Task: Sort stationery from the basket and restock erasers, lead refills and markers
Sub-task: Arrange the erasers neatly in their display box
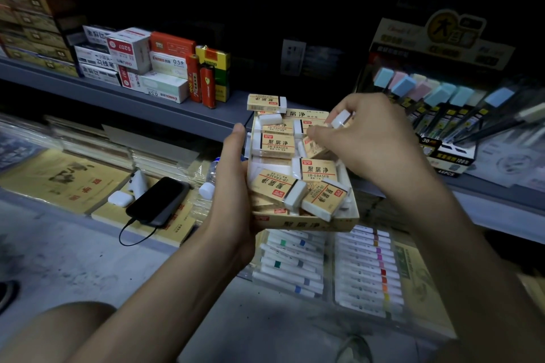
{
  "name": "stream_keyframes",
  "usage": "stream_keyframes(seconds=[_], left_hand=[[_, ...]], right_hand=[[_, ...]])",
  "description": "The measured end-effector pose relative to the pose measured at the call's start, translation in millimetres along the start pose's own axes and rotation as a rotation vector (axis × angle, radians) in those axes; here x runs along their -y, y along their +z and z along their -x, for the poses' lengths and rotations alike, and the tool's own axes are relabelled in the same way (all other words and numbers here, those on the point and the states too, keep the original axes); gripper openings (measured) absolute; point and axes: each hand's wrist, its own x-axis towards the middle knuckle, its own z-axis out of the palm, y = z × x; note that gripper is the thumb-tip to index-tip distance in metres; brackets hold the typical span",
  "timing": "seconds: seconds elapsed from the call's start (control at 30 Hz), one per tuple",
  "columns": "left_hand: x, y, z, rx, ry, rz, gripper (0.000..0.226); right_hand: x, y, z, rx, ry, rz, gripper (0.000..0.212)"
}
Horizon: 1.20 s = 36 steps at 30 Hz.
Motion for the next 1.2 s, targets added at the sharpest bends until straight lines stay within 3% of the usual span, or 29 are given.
stream_keyframes(seconds=[0.3, 0.53, 0.67, 0.87, 1.03, 1.2], left_hand=[[0.2, 0.1, 0.6, 0.013, 0.004, 0.001, 0.07], [0.9, -1.5, 0.6, 0.001, 0.017, -0.004, 0.068], [1.0, -0.3, 1.0, -0.002, 0.017, -0.005, 0.068], [0.3, 1.4, 1.3, -0.006, 0.024, 0.012, 0.067], [0.2, 2.4, 1.8, 0.002, 0.021, 0.02, 0.067], [0.5, 2.5, 1.8, -0.006, 0.026, 0.025, 0.066]], right_hand=[[-2.0, 6.7, 5.6, -0.099, 0.006, 0.169, 0.047], [-0.1, 2.8, 8.8, -0.077, -0.088, 0.252, 0.039], [3.1, -15.7, 8.6, 0.058, -0.068, 0.206, 0.022], [-4.7, -8.6, 4.7, 0.108, -0.003, 0.238, 0.014], [-4.5, -20.4, 4.4, 0.195, -0.053, 0.015, 0.029], [-5.1, -30.9, 3.1, 0.314, -0.101, -0.121, 0.024]])
